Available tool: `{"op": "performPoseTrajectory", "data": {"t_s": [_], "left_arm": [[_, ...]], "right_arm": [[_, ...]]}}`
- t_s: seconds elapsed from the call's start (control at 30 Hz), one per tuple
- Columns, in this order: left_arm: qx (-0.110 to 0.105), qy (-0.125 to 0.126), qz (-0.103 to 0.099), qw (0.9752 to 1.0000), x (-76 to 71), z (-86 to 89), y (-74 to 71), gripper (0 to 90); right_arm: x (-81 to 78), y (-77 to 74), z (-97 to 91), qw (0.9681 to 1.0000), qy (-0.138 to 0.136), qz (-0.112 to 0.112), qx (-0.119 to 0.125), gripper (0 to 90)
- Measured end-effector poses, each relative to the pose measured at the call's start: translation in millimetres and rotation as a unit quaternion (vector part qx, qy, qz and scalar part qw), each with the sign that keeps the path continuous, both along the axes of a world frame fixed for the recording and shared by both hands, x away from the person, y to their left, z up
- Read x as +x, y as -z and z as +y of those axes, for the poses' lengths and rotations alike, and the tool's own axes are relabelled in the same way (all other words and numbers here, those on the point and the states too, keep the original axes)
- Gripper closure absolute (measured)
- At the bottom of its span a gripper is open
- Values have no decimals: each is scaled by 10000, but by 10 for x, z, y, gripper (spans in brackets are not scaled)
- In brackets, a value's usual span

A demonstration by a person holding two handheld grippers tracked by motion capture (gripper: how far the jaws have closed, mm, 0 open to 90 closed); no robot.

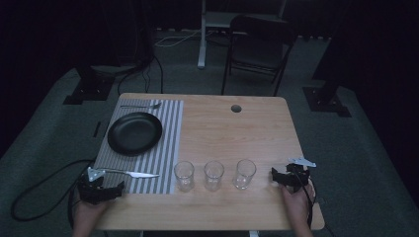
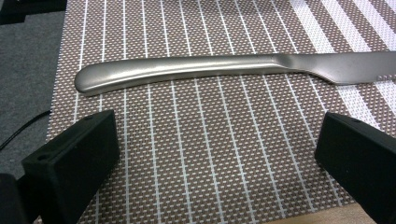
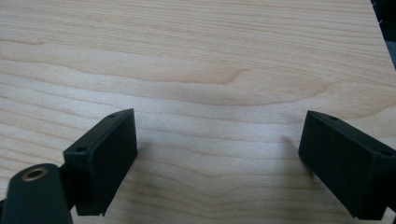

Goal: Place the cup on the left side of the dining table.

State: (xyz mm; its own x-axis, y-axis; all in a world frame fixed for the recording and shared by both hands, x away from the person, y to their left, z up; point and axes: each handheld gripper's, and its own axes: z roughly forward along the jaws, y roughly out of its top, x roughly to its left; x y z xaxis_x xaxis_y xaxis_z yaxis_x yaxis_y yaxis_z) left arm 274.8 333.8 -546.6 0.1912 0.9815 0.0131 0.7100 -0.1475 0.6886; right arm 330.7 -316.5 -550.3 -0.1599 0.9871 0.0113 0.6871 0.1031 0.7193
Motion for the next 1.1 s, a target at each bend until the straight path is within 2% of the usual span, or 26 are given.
{"op": "performPoseTrajectory", "data": {"t_s": [0.7,0.87,1.0,1.1], "left_arm": [[2,222,86,9997,7,35,-17,3],[-82,382,-20,9992,-25,36,-27,12],[-43,435,7,9990,-36,33,-33,13],[-93,471,-11,9988,-46,35,-39,13]], "right_arm": [[-1,0,0,10000,4,3,4,110],[0,0,0,10000,1,-1,2,110],[-1,0,0,10000,6,4,8,111],[-1,0,0,10000,7,5,8,111]]}}
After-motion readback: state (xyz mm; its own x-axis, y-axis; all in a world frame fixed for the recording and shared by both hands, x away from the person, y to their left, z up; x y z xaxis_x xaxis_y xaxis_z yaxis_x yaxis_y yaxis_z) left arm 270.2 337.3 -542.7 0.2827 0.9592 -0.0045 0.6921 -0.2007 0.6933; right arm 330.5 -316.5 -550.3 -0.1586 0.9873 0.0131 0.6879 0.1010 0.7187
